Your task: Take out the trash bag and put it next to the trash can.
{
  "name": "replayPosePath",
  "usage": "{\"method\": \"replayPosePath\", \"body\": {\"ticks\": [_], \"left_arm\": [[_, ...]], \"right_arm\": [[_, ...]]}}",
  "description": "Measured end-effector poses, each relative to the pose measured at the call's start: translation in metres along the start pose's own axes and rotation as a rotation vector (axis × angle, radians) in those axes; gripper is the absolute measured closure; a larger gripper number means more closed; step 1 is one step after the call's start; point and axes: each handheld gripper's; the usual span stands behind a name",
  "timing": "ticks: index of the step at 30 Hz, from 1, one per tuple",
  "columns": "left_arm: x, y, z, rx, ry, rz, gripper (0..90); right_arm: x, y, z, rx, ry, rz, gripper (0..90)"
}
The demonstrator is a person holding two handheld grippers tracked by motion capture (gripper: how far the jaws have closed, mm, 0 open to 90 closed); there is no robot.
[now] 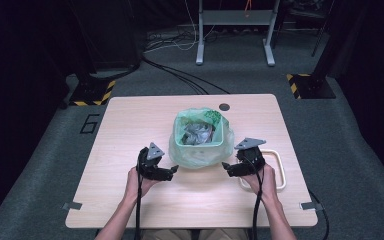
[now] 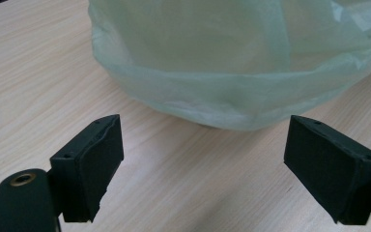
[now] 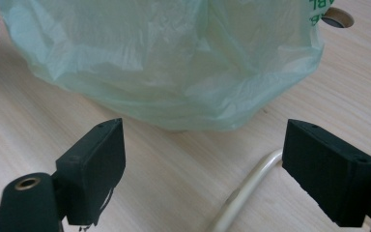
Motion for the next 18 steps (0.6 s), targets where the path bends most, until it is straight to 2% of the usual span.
{"method": "replayPosePath", "body": {"ticks": [3, 4, 6, 7, 11, 15, 18], "left_arm": [[0.004, 0.001, 0.002, 0.012, -0.014, 0.003, 17.2], [0.004, 0.001, 0.002, 0.014, -0.017, 0.004, 19.9], [0.006, 0.001, 0.003, 0.017, -0.024, 0.008, 25.2], [0.006, 0.001, 0.003, 0.019, -0.021, 0.012, 28.7], [0.009, 0.001, 0.004, 0.013, -0.042, 0.020, 44.1], [0.011, 0.001, 0.005, 0.006, -0.033, 0.033, 60.3], [0.011, 0.001, 0.006, 0.011, -0.027, 0.041, 71.9]], "right_arm": [[0.005, 0.004, 0.000, -0.009, 0.007, -0.003, 23.7], [0.007, 0.005, -0.001, -0.023, 0.000, -0.001, 28.6], [0.010, 0.007, -0.001, -0.029, 0.016, -0.005, 38.0], [0.011, 0.007, -0.002, -0.038, 0.007, -0.013, 44.1], [0.016, 0.007, -0.003, -0.036, 0.015, -0.029, 59.3], [0.018, 0.005, -0.005, -0.016, 0.002, -0.009, 75.1], [0.019, 0.004, -0.006, -0.009, -0.010, 0.005, 82.6]]}}
Point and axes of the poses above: each handheld gripper's, and its own axes: x roughly forward along the jaws, y roughly out of its top, z roughly to its right, and after that the axes turned 14 degrees about -x, right-handed
